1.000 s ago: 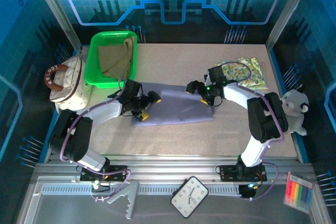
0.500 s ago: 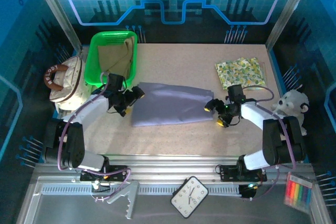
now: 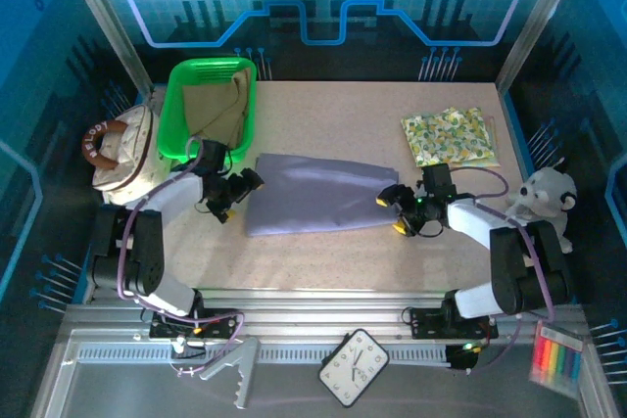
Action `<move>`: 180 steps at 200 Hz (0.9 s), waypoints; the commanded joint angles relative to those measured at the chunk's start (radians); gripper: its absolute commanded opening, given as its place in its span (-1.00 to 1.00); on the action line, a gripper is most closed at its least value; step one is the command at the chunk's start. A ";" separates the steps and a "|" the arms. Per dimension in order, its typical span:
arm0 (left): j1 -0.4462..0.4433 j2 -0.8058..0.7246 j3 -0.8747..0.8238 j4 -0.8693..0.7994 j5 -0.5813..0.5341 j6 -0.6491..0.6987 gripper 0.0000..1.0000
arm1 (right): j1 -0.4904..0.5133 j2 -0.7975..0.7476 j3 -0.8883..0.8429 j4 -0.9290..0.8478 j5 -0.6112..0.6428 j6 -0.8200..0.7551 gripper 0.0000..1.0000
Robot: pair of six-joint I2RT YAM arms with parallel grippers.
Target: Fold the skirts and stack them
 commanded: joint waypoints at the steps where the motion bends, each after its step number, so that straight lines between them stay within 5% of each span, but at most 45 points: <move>1: 0.009 0.014 -0.009 0.000 0.029 0.038 0.98 | 0.026 0.021 -0.009 0.076 -0.010 0.046 0.57; 89: 0.011 0.020 -0.035 0.048 0.049 0.040 0.98 | 0.086 -0.033 -0.122 0.288 0.204 0.182 0.36; 180: 0.011 0.062 -0.030 0.061 0.101 0.033 0.98 | 0.094 0.016 -0.154 0.389 0.227 0.188 0.09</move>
